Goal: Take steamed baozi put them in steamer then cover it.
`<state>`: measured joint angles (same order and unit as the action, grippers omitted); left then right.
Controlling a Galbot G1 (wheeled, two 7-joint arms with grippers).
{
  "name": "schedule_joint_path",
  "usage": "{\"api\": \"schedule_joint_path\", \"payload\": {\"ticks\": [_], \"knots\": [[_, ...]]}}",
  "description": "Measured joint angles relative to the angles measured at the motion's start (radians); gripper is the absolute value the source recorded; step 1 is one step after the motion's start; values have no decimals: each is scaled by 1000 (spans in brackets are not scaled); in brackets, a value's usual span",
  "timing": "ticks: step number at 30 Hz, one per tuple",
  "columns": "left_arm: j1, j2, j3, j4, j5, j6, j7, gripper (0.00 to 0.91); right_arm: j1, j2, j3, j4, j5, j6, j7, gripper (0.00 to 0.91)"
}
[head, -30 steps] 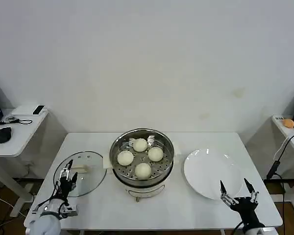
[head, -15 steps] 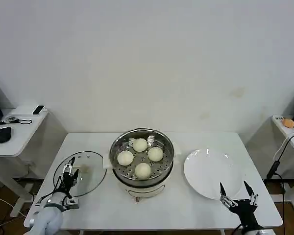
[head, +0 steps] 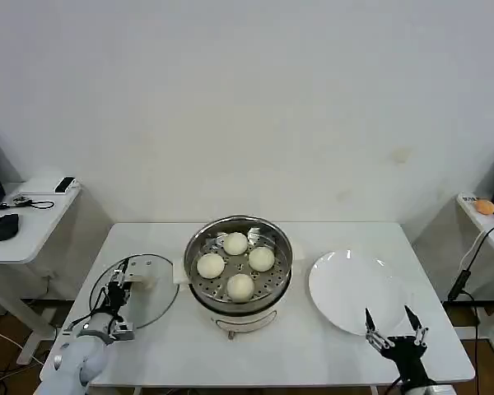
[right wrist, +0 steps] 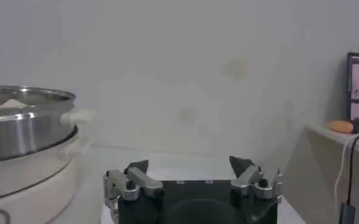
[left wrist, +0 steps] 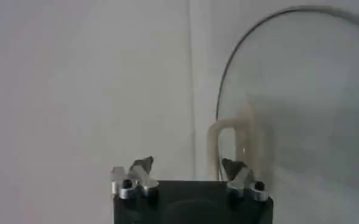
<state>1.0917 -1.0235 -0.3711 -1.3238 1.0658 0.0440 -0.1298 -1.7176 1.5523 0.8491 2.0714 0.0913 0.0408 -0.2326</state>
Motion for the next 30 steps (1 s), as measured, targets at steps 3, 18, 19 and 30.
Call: {"api": "schedule_joint_path", "payload": {"ticks": [3,18,19,30], "knots": [[-9,-4,2,14,2,-1,1,0,3,1,-2,-4,-3,1,0,907],[2,-17,-35,7,16,-1,-12,0,10,-10,-3,-7,0,-4,-2,907],[7,-19,-43,-3,19,2,-15,0,9,-11,-4,-7,0,-4,-2,907],[121,-44,-163,-215,65,53,-5,0,9,-29,-20,-10,-9,-4,-4,907]]}}
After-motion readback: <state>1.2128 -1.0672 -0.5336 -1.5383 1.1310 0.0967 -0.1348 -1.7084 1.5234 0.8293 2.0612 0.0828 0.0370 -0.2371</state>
